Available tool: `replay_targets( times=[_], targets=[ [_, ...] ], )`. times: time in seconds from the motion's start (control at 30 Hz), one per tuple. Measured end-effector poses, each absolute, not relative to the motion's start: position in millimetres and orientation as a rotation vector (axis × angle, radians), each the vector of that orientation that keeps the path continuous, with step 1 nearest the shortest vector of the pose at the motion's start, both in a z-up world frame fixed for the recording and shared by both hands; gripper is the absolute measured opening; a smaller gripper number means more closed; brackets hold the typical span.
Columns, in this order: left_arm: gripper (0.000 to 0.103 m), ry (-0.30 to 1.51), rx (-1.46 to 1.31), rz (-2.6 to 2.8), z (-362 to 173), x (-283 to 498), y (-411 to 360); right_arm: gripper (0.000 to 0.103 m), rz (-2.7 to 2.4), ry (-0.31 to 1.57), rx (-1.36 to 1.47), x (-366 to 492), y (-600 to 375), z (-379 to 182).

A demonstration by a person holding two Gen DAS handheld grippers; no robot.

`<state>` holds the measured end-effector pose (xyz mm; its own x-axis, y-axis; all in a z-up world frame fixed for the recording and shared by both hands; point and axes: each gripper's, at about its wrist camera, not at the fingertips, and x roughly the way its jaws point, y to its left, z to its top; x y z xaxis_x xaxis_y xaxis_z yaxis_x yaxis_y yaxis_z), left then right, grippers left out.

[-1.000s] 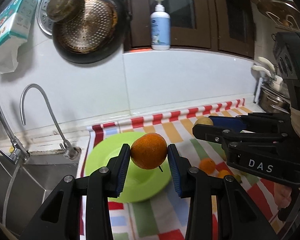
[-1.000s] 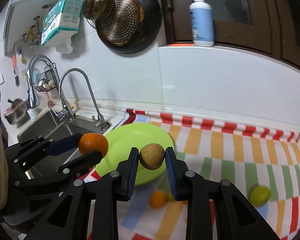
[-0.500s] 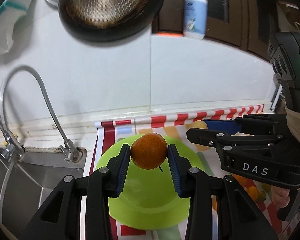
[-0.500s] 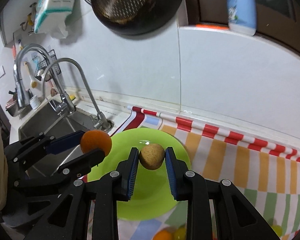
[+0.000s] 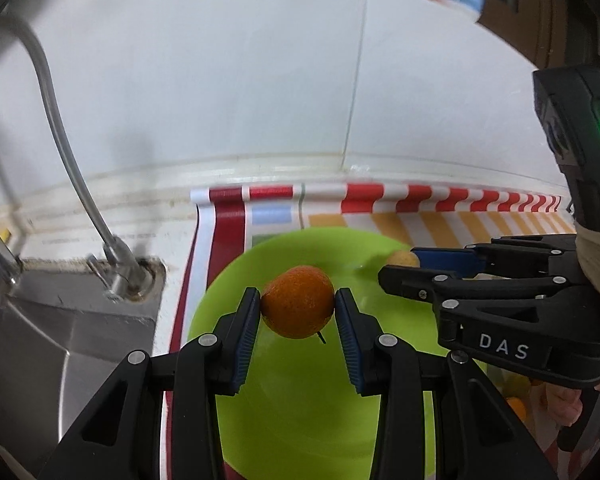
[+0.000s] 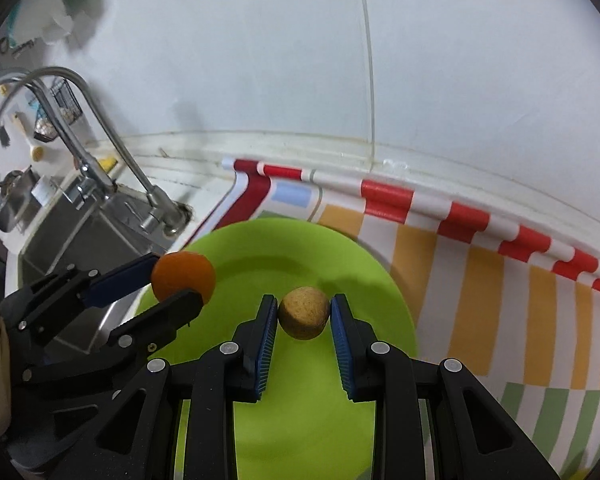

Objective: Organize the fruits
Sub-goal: 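Carry the orange and kiwi over the green plate and release both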

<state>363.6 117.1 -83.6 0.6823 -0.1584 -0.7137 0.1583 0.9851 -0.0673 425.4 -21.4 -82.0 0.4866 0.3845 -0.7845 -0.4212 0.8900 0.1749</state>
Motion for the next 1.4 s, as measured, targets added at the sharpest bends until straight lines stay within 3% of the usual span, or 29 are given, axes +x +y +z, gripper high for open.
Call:
replay_targets(
  times=[0.23, 0.37, 0.53, 0.97, 1.07, 1.23, 1.3, 1.4],
  targets=[
    [0.038, 0.843, -0.017, -0.163, -95, 372, 120, 0.029, 0.469, 0.966, -0.075, 434, -14, -91],
    [0.049, 0.822, 0.009, -0.128, -87, 369, 120, 0.032, 0.455, 0.962, -0.083, 432, -16, -89],
    [0.05, 0.798, 0.03, -0.1, -72, 356, 120, 0.034, 0.429, 0.938, -0.07, 424, -27, -79],
    [0.071, 0.715, 0.001, -0.079, -26, 302, 110, 0.035, 0.39, 0.791, -0.065, 358, -56, -35],
    [0.074, 0.691, -0.006, -0.074, -15, 285, 107, 0.046, 0.377, 0.771, -0.051, 343, -65, -28],
    [0.082, 0.656, -0.007, -0.061, -1, 260, 100, 0.046, 0.353, 0.735, -0.032, 316, -80, -15],
    [0.082, 0.642, -0.009, -0.061, 3, 250, 97, 0.053, 0.342, 0.718, -0.029, 306, -86, -10],
    [0.082, 0.63, -0.019, -0.066, 9, 233, 92, 0.053, 0.331, 0.69, -0.019, 288, -95, -2]
  ],
)
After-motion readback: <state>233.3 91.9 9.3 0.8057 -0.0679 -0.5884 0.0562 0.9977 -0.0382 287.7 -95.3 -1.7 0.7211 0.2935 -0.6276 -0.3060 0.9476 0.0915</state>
